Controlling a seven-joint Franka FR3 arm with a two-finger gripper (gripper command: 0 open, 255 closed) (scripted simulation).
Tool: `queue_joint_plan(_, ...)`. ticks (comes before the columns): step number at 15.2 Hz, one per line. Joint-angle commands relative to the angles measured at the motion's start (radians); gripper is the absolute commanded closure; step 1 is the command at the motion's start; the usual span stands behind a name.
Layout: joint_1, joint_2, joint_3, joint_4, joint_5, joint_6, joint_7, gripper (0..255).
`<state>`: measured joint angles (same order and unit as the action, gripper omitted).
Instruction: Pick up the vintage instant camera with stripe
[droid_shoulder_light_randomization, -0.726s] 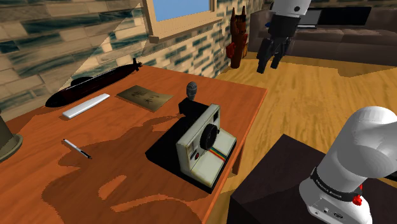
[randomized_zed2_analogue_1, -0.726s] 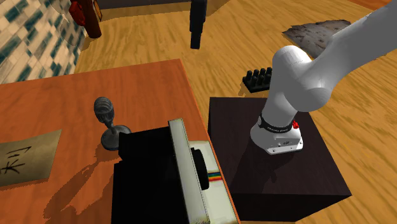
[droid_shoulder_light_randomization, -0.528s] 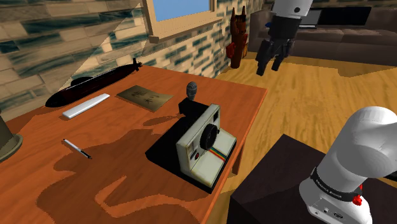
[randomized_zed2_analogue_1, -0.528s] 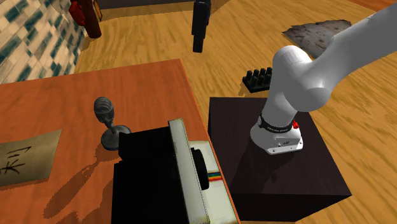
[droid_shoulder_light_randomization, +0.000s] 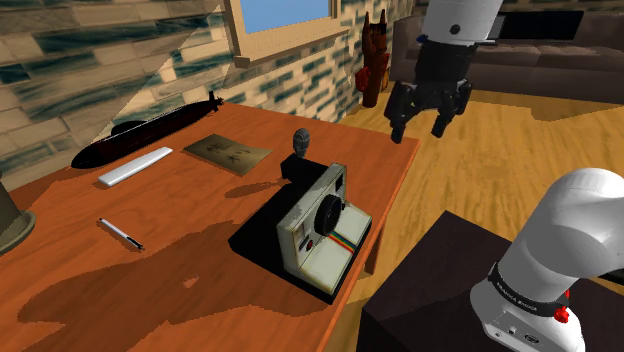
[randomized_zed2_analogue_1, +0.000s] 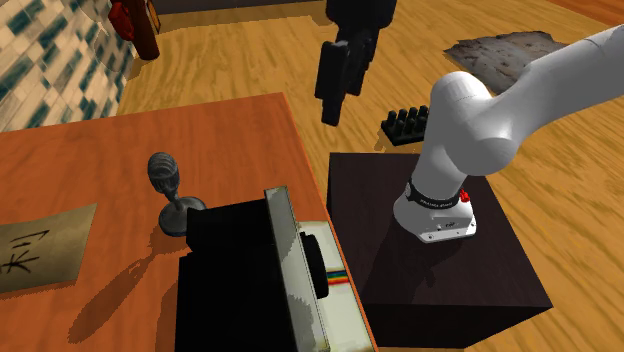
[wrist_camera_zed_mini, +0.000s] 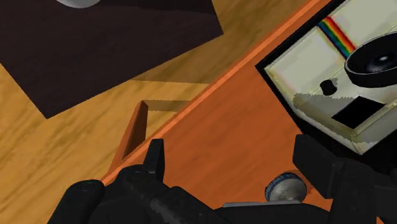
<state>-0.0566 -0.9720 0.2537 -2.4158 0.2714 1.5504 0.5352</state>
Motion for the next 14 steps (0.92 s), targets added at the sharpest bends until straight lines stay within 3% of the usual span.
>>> queue_joint_plan(1, -0.016, -0.008, 0.066, 0.014, 0.044, -0.017, 0.125, 0)
queue_joint_plan(8, -0.107, 0.054, 0.313, 0.131, 0.185, -0.034, 0.536, 0)
queue_joint_plan(14, -0.252, 0.175, 0.538, 0.303, 0.262, -0.028, 0.884, 0)
